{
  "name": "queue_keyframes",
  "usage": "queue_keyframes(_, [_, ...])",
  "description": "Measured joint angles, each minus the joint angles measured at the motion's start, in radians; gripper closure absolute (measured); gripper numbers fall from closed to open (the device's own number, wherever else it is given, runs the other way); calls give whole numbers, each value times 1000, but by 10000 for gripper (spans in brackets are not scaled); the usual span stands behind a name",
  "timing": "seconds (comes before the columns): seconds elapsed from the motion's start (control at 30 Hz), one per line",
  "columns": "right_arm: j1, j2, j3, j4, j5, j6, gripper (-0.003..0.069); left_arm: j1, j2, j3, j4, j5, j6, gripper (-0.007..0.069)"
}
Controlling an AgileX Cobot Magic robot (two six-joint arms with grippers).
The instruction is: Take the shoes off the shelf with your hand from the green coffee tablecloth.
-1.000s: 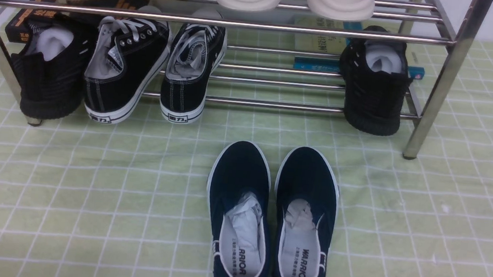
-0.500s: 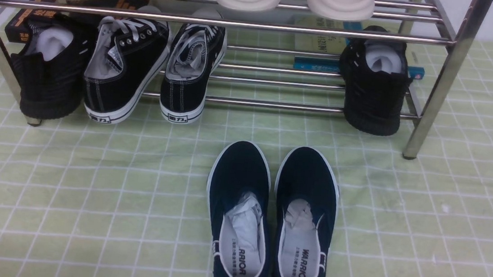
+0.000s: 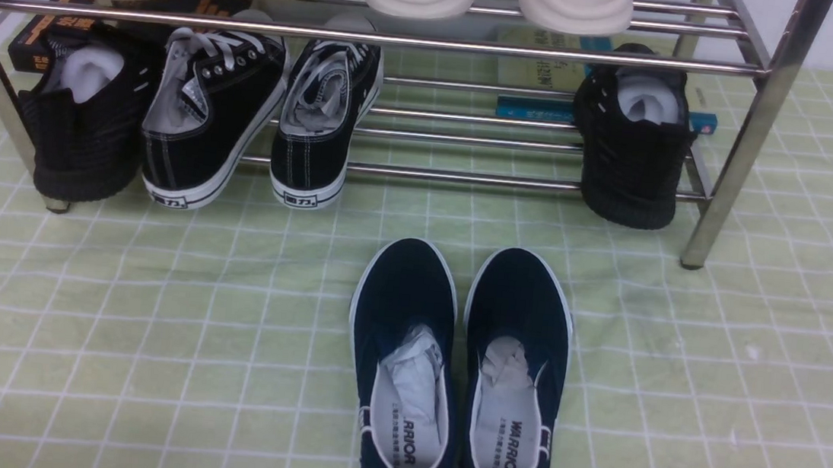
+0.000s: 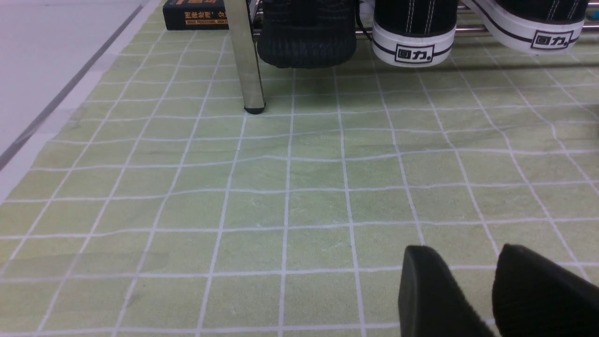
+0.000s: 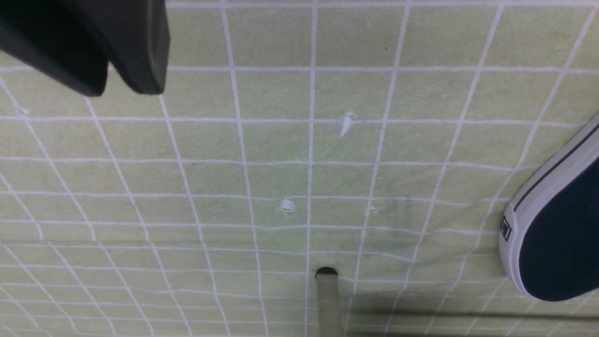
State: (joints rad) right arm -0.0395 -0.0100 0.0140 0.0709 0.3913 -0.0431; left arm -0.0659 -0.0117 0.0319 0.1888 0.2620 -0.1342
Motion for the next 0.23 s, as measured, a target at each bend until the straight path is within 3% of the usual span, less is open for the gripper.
queue_keyframes(0.23, [0, 0, 0, 0, 0, 0, 517, 0, 0, 0, 0, 0, 0, 383])
